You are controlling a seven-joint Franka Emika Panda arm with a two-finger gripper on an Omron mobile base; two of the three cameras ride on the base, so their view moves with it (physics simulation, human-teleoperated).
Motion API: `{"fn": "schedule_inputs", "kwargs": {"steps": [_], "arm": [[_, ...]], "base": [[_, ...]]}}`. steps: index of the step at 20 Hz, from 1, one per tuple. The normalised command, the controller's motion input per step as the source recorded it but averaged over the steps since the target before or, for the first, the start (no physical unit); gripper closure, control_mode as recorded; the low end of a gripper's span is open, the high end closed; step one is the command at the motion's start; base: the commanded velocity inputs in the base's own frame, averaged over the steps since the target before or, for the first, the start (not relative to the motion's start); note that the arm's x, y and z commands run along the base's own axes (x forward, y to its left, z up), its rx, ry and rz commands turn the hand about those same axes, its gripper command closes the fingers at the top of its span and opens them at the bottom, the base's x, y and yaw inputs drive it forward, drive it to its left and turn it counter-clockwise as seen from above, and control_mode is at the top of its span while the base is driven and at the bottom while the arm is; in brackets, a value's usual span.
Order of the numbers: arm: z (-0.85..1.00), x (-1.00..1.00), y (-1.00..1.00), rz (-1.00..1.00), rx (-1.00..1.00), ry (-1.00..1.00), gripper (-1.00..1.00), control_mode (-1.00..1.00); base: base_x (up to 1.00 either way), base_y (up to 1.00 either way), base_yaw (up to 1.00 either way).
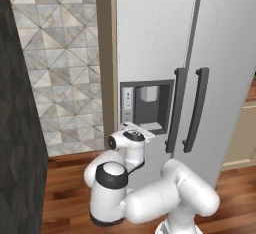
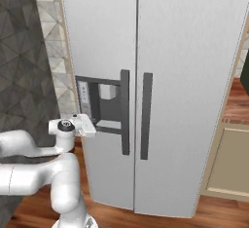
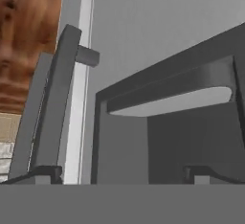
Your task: The ice cube tray has been filled with water. Take the tray and place it in the freezer to make ice. Close the freezer door after placing the tray.
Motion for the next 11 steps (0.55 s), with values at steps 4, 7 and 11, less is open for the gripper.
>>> {"fn": "schedule_inputs", "kwargs": {"steps": [4,7,11], "arm": [[0.0,0.34,-0.97,0.39,0.24,0.18,-1.0,-1.0],[0.0,0.34,-0.94,0.41,0.26,0.23,-1.0,-1.0],[0.0,0.34,-0.83,0.41,0.25,0.28,-1.0,-1.0]], "base": [[0.0,0.0,0.0],[0.0,0.0,0.0],[0.0,0.0,0.0]]}}
